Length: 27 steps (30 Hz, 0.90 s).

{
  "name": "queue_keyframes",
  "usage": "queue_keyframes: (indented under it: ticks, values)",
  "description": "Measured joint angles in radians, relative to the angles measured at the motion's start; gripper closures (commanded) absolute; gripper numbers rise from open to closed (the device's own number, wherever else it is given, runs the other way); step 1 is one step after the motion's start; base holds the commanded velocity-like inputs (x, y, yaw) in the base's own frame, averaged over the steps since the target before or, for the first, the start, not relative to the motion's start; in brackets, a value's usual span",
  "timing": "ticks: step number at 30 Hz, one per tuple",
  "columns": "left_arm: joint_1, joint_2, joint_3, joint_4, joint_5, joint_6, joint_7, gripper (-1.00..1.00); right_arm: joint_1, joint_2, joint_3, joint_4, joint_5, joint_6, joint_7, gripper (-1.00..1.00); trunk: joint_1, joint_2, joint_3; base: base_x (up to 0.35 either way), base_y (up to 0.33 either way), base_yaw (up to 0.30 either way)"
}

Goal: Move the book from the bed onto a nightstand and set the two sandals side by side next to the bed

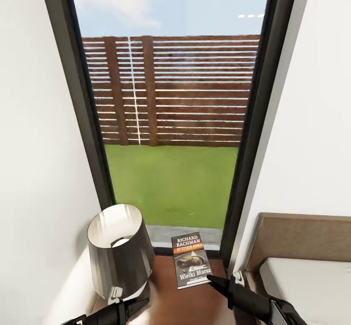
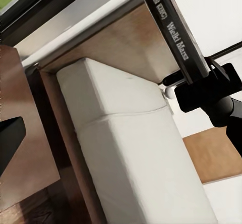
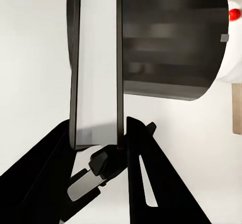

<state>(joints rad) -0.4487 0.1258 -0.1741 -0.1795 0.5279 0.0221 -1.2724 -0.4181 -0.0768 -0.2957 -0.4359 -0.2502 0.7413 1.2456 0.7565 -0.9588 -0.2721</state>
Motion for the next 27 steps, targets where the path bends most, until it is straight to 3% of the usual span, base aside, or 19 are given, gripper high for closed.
queue_keyframes:
  ticks: [5, 10, 22, 27]
  values:
    - [0.000, -0.001, 0.000, 0.000, 0.000, 0.000, 0.000, -1.00, 0.000, 0.008, 0.000, 0.004, 0.000, -0.005, -0.004, 1.00, 0.019, -0.035, -0.016, 0.000, 0.000, 0.000]
    - [0.000, -0.001, 0.000, -0.001, -0.001, 0.000, -0.002, -1.00, 0.000, 0.039, 0.000, 0.005, 0.000, -0.007, -0.005, 1.00, 0.038, -0.070, -0.031, 0.000, 0.000, 0.000]
    - [0.000, -0.002, -0.001, -0.002, -0.003, -0.001, -0.011, -1.00, 0.000, 0.045, 0.000, 0.007, 0.004, -0.009, -0.007, 1.00, 0.084, -0.154, -0.069, 0.000, 0.000, 0.000]
    - [0.000, -0.015, -0.002, -0.003, -0.003, -0.001, -0.013, -1.00, 0.000, 0.051, 0.001, 0.034, 0.009, -0.013, -0.008, 1.00, 0.104, -0.189, -0.085, 0.000, 0.000, 0.000]
